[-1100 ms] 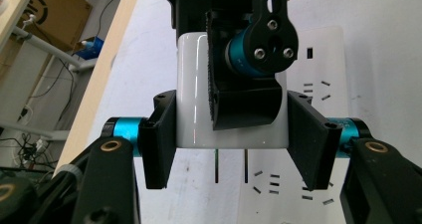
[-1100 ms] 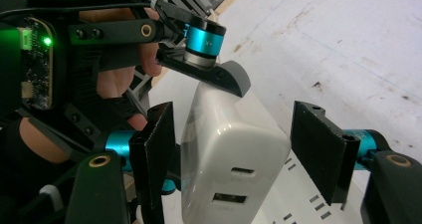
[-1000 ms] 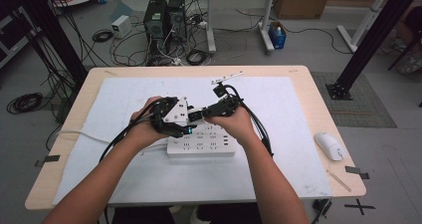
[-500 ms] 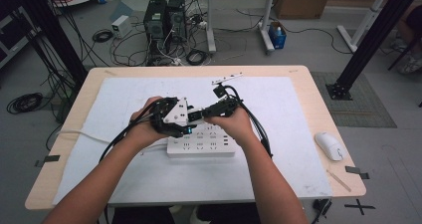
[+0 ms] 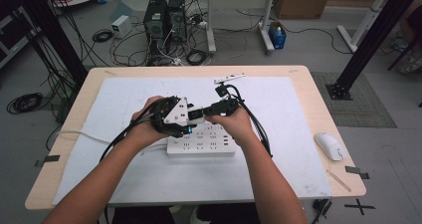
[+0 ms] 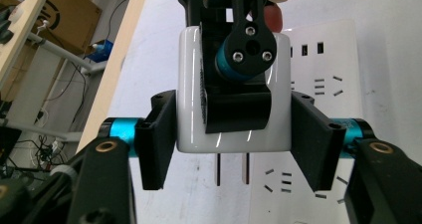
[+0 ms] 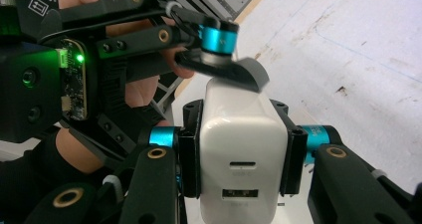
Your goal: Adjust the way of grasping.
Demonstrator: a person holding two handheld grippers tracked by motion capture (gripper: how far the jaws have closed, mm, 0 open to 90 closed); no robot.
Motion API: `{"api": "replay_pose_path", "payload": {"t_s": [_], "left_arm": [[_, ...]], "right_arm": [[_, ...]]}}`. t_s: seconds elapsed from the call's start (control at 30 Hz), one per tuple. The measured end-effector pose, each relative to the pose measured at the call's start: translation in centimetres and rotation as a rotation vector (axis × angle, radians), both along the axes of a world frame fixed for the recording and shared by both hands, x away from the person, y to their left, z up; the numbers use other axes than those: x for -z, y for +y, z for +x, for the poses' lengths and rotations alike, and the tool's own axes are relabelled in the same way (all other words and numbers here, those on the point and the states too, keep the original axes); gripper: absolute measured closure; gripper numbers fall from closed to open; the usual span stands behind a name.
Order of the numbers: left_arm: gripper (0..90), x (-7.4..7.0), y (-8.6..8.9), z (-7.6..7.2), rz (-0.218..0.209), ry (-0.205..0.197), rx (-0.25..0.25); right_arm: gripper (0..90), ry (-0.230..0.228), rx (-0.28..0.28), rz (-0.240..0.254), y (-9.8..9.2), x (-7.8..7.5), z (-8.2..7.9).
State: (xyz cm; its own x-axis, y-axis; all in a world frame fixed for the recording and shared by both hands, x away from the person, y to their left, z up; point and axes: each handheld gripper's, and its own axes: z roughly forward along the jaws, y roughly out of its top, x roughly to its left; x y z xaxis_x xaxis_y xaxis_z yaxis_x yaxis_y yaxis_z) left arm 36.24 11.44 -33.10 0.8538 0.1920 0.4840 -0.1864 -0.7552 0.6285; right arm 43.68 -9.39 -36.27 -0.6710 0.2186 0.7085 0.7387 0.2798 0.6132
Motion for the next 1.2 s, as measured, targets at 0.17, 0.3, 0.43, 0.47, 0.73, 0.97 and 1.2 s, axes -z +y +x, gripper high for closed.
{"api": "replay_pose_path", "payload": {"t_s": [0.17,0.3,0.43,0.47,0.73,0.97,1.2], "left_arm": [[35.6,-0.2,0.3,0.0,-0.014,0.007,-0.006],[30.9,-0.5,0.8,0.1,-0.036,0.027,-0.021],[28.2,-0.8,1.3,0.2,-0.043,0.051,-0.043],[27.4,-1.0,1.7,0.4,-0.042,0.068,-0.072],[25.8,-1.5,3.8,1.6,-0.020,0.152,-0.148],[18.2,-3.1,6.0,2.9,0.092,0.266,-0.238],[7.2,-4.1,8.4,5.3,0.167,0.416,-0.283]], "right_arm": [[62.2,-0.009,0.015,-0.014,-0.3,-0.1,0.0],[62.2,-0.031,0.034,-0.025,-0.8,-0.5,0.0],[62.2,-0.082,0.059,-0.048,-1.7,-1.3,-0.2],[62.1,-0.095,0.065,-0.059,-2.0,-1.6,-0.3],[62.1,-0.175,0.107,-0.158,-5.2,-4.4,-0.8],[62.1,-0.233,0.129,-0.261,-8.0,-7.3,-1.5],[62.1,-0.244,0.139,-0.365,-10.1,-8.8,-1.9]]}}
